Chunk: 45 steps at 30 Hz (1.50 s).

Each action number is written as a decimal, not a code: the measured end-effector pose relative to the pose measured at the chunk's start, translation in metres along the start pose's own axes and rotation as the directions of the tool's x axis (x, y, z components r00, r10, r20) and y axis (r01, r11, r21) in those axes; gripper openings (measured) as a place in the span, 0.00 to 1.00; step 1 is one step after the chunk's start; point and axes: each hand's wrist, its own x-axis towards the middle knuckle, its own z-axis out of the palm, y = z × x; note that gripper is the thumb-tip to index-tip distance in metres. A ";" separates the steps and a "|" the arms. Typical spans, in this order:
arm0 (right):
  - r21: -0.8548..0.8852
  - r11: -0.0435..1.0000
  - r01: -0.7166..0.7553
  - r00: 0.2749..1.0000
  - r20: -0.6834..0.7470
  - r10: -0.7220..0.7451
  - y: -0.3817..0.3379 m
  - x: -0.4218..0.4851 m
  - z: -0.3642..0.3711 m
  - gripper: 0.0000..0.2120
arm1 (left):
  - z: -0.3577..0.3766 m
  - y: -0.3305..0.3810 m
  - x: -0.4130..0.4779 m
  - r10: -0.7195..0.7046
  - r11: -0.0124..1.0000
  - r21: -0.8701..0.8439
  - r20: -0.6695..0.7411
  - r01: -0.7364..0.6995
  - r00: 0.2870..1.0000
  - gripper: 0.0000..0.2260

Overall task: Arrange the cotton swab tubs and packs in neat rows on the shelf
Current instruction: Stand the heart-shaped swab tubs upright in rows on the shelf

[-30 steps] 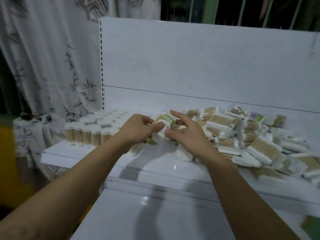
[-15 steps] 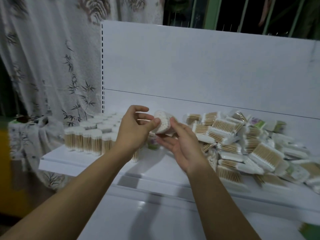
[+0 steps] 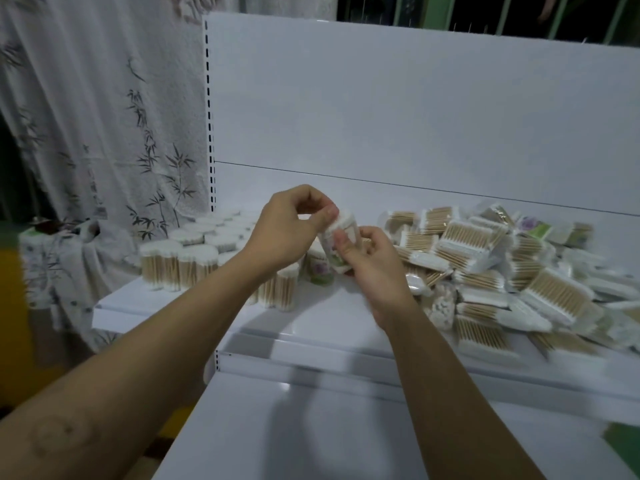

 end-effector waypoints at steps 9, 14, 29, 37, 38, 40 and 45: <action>-0.373 0.928 -0.013 0.998 -0.065 -0.013 0.043 0.011 0.005 0.19 | -0.043 -0.024 -0.008 0.019 0.723 0.644 0.346 -0.252 0.938 0.16; -0.468 0.884 0.007 0.999 0.038 0.012 0.066 0.016 0.013 0.24 | -0.035 -0.045 -0.021 -0.065 0.571 0.780 0.353 -0.256 0.933 0.23; -0.672 0.677 0.301 0.908 -0.014 -0.418 0.088 0.014 0.006 0.25 | 0.008 -0.087 -0.066 0.229 0.531 0.832 0.039 -0.158 0.973 0.31; -0.722 0.636 0.271 0.960 0.151 -0.237 0.079 0.005 0.013 0.33 | 0.013 -0.099 -0.070 0.148 0.501 0.862 0.002 -0.077 0.989 0.36; -0.733 0.634 0.247 0.969 0.172 -0.178 0.076 0.005 0.013 0.37 | 0.013 -0.100 -0.070 0.150 0.484 0.871 0.014 -0.086 0.989 0.36; -0.760 0.611 0.219 0.975 0.200 -0.100 0.072 0.005 0.012 0.41 | 0.013 -0.101 -0.068 0.152 0.462 0.883 0.014 -0.083 0.988 0.36; -0.779 0.587 0.218 0.973 0.221 -0.068 0.075 0.007 0.009 0.43 | 0.017 -0.101 -0.071 0.119 0.494 0.869 -0.029 -0.034 0.992 0.38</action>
